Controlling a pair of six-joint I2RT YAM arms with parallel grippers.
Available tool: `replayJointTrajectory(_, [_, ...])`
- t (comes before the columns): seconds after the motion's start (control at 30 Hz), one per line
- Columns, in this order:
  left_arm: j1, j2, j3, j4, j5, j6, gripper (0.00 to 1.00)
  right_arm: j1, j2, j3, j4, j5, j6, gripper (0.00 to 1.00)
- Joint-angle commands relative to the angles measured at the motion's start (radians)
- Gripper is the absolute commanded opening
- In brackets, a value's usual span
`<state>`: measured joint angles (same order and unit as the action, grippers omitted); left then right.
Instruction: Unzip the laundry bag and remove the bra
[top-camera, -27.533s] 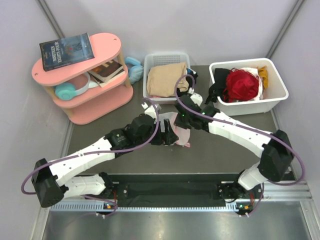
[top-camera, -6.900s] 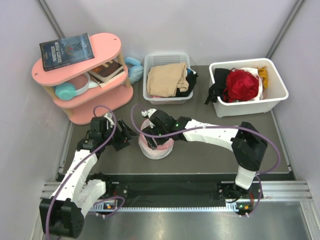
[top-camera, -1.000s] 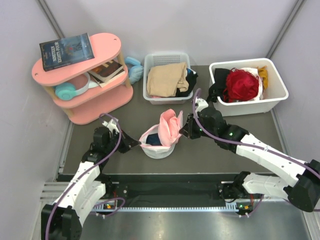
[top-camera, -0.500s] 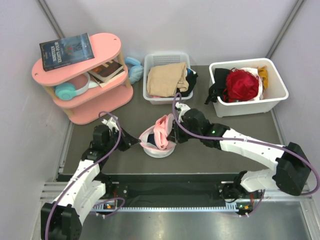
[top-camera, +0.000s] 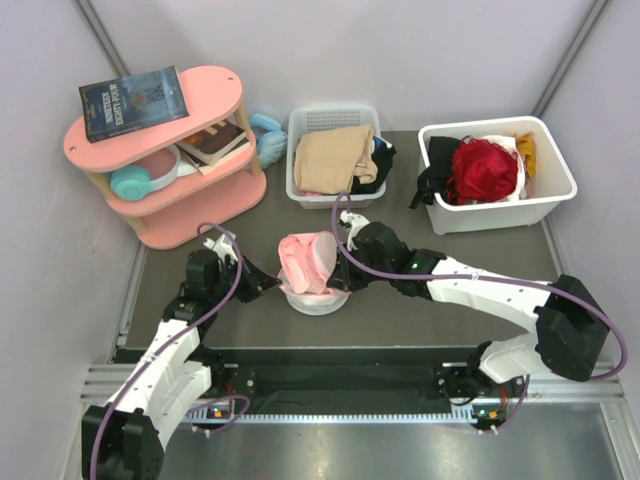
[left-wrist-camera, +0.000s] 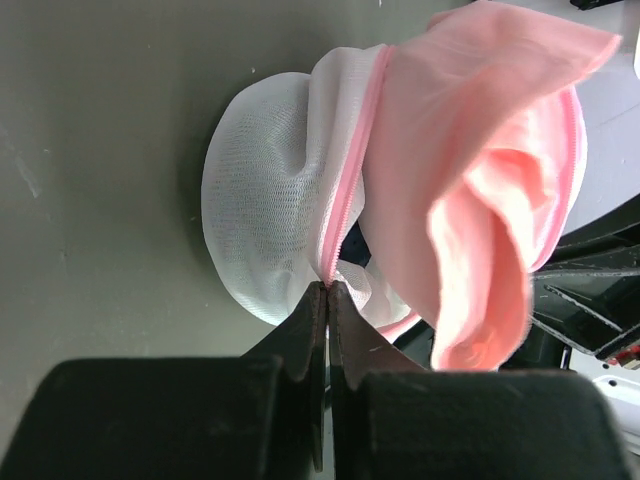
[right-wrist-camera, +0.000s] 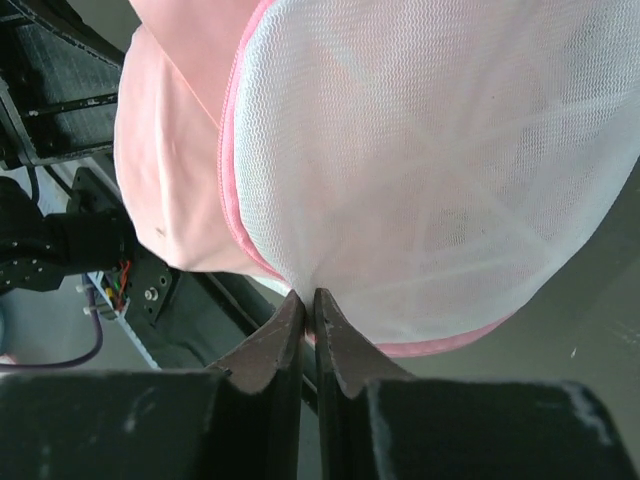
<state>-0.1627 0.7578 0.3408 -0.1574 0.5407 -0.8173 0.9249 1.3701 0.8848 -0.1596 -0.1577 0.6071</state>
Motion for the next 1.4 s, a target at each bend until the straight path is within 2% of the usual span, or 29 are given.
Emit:
replayJointTrajectory(0.0, [0.002,0.008,0.036,0.044,-0.007,0.001,0.00,0.008,-0.028,0.052,0.028,0.014,-0.004,0.03])
replayJointTrajectory(0.23, [0.002,-0.008,0.038,-0.001,-0.019,0.036,0.00,-0.004,-0.135,0.057,-0.069,0.130,0.003,0.01])
replayJointTrajectory(0.43, [0.002,-0.037,0.018,-0.024,-0.019,0.059,0.00,-0.095,-0.271,-0.012,-0.136,0.198,0.008,0.01])
replayJointTrajectory(0.7, [0.002,-0.057,0.009,-0.031,-0.008,0.089,0.00,-0.153,-0.304,-0.084,-0.193,0.256,0.003,0.06])
replayJointTrajectory(0.93, [0.000,-0.057,0.000,-0.027,0.013,0.115,0.00,-0.156,-0.319,-0.101,-0.400,0.470,0.170,0.08])
replayJointTrajectory(0.97, [0.000,-0.057,0.000,-0.027,0.022,0.119,0.00,-0.156,-0.321,-0.101,-0.422,0.487,0.180,0.10])
replayJointTrajectory(1.03, [0.000,-0.057,0.000,-0.025,0.031,0.135,0.00,-0.156,-0.328,-0.098,-0.466,0.514,0.192,0.32])
replayJointTrajectory(1.07, [0.000,-0.058,0.001,-0.025,0.042,0.147,0.00,-0.156,-0.328,-0.095,-0.475,0.515,0.191,0.49])
replayJointTrajectory(1.17, [0.000,-0.058,0.007,-0.025,0.064,0.168,0.00,-0.156,-0.332,-0.066,-0.511,0.526,0.166,0.71])
replayJointTrajectory(1.37, [-0.001,-0.046,0.015,-0.025,0.093,0.196,0.00,-0.150,-0.307,0.060,-0.468,0.485,-0.012,0.82])
